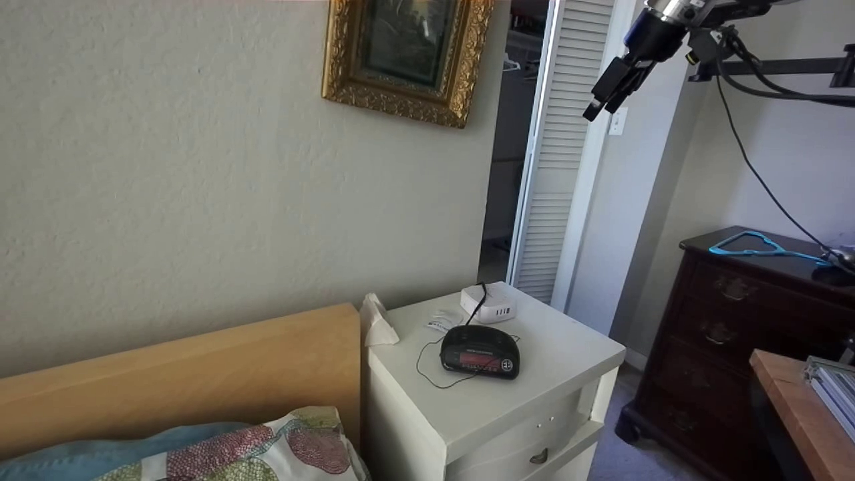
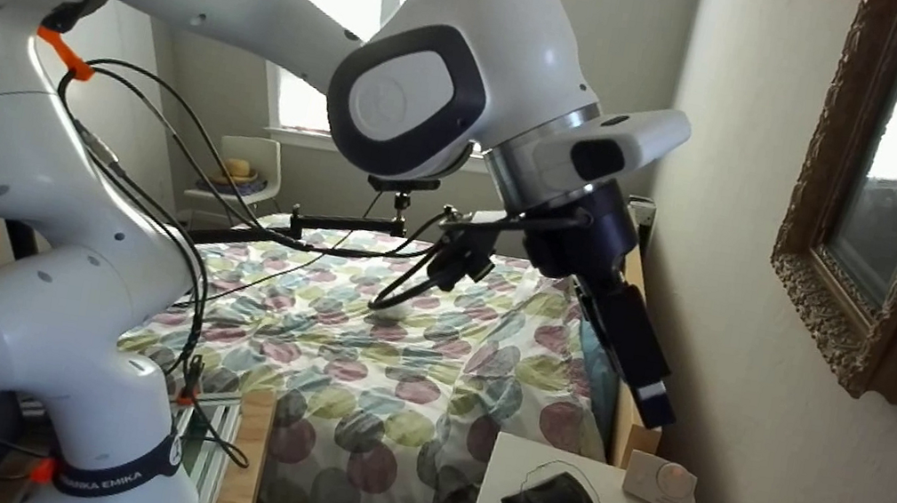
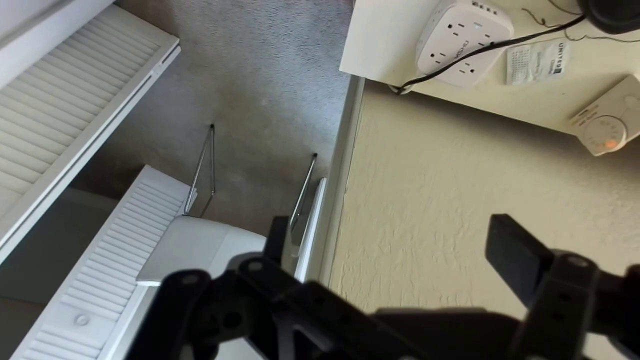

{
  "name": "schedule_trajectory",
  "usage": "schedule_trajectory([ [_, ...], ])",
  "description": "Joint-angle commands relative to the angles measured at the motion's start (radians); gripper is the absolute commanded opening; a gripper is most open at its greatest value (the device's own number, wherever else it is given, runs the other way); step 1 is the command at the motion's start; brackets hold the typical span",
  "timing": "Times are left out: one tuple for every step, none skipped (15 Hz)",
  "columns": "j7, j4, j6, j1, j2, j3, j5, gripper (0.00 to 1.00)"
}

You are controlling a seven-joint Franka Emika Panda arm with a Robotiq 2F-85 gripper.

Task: Push the picture frame on the wall to the left.

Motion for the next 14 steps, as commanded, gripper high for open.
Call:
schedule_trajectory([
  [0.022, 0.003, -0.006, 0.052, 0.001, -0.051, -0.033, 1.00],
  [0.022, 0.003, -0.006, 0.052, 0.001, -0.052, -0.033, 1.00],
  [0.022, 0.003, -0.006, 0.052, 0.001, -0.053, -0.033, 1.00],
  [0.045, 0.030, -0.019, 0.032, 0.032, -0.036, -0.068, 1.00],
  [0.037, 0.046, -0.032, 0.036, 0.057, -0.038, -0.077, 1.00],
  [0.032, 0.060, -0.033, 0.043, 0.085, -0.047, -0.088, 1.00],
  [0.013, 0.073, -0.039, 0.057, 0.115, -0.060, -0.088, 1.00],
  [-0.002, 0.086, -0.046, 0.071, 0.140, -0.073, -0.084, 1.00],
  [-0.021, 0.099, -0.054, 0.088, 0.170, -0.088, -0.074, 1.00],
  [-0.038, 0.117, -0.067, 0.104, 0.206, -0.103, -0.064, 1.00],
  [-0.053, 0.133, -0.083, 0.118, 0.237, -0.115, -0.058, 1.00],
  [-0.072, 0.147, -0.098, 0.131, 0.263, -0.128, -0.053, 1.00],
  [-0.087, 0.161, -0.108, 0.143, 0.291, -0.139, -0.049, 1.00],
  [-0.100, 0.173, -0.121, 0.152, 0.312, -0.148, -0.049, 1.00],
])
